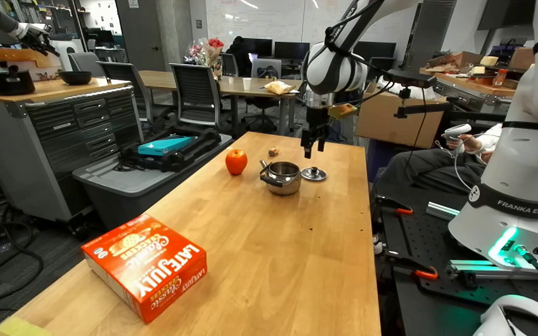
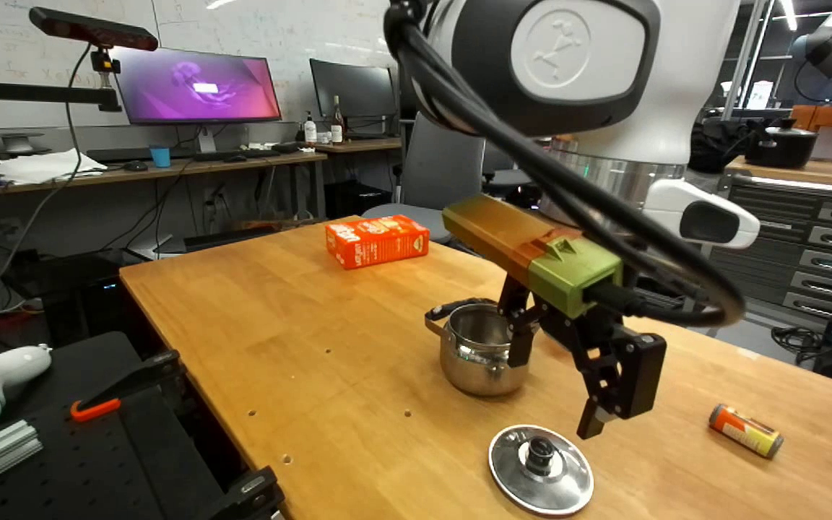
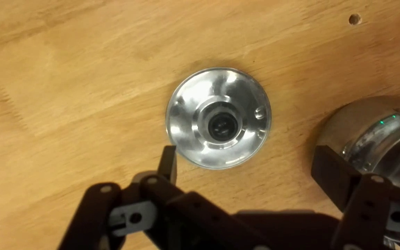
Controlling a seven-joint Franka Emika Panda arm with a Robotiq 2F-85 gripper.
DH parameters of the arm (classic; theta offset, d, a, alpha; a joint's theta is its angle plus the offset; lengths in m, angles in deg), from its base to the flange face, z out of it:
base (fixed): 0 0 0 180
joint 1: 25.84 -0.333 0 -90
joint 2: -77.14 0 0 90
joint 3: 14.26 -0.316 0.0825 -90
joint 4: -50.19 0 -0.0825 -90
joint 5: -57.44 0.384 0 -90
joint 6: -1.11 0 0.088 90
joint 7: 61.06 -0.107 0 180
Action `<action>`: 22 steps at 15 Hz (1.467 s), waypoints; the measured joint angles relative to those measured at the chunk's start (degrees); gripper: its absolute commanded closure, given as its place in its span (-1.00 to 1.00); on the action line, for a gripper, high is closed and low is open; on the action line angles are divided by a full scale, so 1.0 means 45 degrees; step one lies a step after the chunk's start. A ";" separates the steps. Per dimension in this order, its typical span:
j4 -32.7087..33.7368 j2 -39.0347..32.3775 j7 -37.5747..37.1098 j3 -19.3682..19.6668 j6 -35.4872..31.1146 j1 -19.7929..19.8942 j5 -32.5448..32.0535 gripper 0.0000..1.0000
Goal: Cover the the silver pot with the silver lid
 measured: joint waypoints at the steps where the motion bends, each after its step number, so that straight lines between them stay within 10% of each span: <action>1: 0.0001 -0.0170 0.0000 -0.0091 -0.0161 0.0026 0.0000 -1.00; 14: 0.0211 -0.1223 -0.0004 -0.0562 -0.1144 0.0530 0.0000 -1.00; 22: 0.0416 -0.1540 -0.0011 -0.0562 -0.1145 0.0597 -0.0018 0.47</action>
